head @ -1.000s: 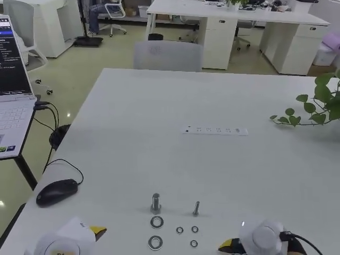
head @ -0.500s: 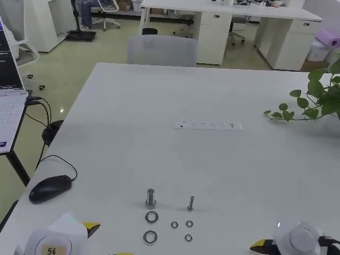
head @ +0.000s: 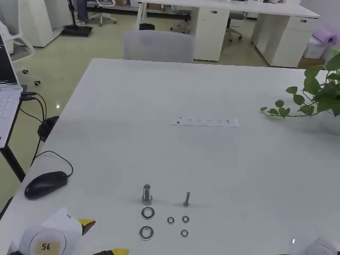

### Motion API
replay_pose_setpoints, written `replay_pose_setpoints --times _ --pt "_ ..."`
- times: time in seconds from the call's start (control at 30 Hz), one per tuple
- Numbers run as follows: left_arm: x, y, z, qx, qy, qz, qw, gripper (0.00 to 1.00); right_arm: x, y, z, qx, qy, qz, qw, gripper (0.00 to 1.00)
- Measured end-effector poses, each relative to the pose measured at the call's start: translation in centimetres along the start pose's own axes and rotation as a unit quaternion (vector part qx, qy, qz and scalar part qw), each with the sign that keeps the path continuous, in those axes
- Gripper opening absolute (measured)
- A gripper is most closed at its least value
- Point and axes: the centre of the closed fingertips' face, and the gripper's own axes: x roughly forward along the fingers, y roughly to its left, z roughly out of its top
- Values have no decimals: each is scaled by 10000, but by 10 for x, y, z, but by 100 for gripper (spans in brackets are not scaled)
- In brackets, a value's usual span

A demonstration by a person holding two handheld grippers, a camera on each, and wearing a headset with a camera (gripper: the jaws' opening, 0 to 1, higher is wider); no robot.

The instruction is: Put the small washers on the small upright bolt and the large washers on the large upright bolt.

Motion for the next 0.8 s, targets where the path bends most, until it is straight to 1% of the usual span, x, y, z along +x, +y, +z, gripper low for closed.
replay_pose_setpoints --times 0.13,0.23,0.3,0.33,0.4,0.47,0.63,0.8 --pt "0 0 0 -10 -6 5 10000 59 -1 -1 1 -4 -38 -52 10000 26" --pt "0 0 0 -3 -1 12 10000 59 1 -5 -1 -208 -20 -166 9996 23" --pt "0 0 1 0 -8 19 10000 59 -1 -4 1 -186 -34 -152 9997 22" --pt "0 0 2 -4 -15 21 10000 59 0 -2 1 -261 -39 -167 9995 22" --pt "0 0 2 -7 -19 25 10000 59 2 -2 2 -309 -64 -147 9994 18" --pt "0 -1 2 -5 -17 24 10000 58 4 1 6 -376 -110 -131 9991 15" --pt "1 -2 2 -6 -16 25 10000 58 13 -4 23 -319 -220 -123 9992 15" --pt "0 -1 3 -2 -24 46 10000 58 23 -6 40 -419 -196 -9 9989 15"
